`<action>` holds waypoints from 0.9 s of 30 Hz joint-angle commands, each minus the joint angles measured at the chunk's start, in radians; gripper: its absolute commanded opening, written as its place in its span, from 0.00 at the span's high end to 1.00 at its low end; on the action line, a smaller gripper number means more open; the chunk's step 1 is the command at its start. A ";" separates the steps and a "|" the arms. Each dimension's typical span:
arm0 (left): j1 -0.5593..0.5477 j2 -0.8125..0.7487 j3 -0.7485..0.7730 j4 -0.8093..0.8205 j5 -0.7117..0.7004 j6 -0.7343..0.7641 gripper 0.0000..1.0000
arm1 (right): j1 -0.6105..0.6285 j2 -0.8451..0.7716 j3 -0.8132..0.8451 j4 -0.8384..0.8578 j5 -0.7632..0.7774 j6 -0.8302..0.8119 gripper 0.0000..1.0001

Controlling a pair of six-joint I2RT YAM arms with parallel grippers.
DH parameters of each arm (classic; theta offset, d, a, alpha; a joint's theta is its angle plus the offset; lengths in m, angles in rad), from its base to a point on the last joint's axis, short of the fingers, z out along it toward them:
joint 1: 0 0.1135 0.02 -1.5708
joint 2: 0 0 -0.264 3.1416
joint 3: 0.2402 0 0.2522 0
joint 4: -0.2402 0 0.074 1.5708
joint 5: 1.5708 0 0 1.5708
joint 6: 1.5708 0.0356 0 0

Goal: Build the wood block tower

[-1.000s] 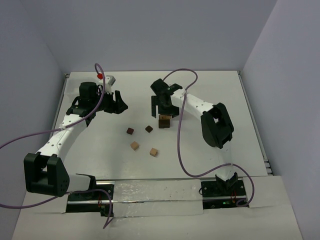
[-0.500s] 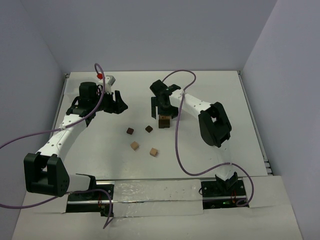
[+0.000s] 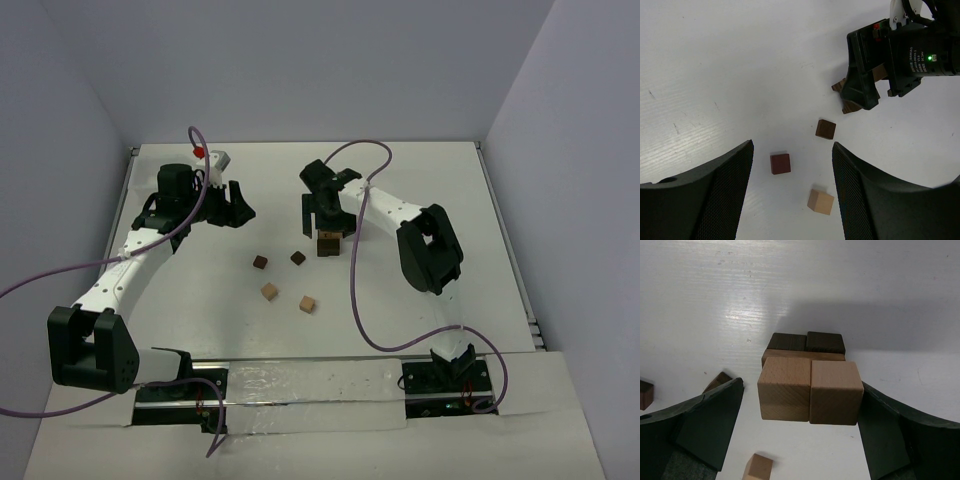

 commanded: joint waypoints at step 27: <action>0.008 -0.008 -0.002 0.054 0.032 -0.009 0.29 | 0.008 -0.021 0.035 0.008 -0.005 0.003 0.11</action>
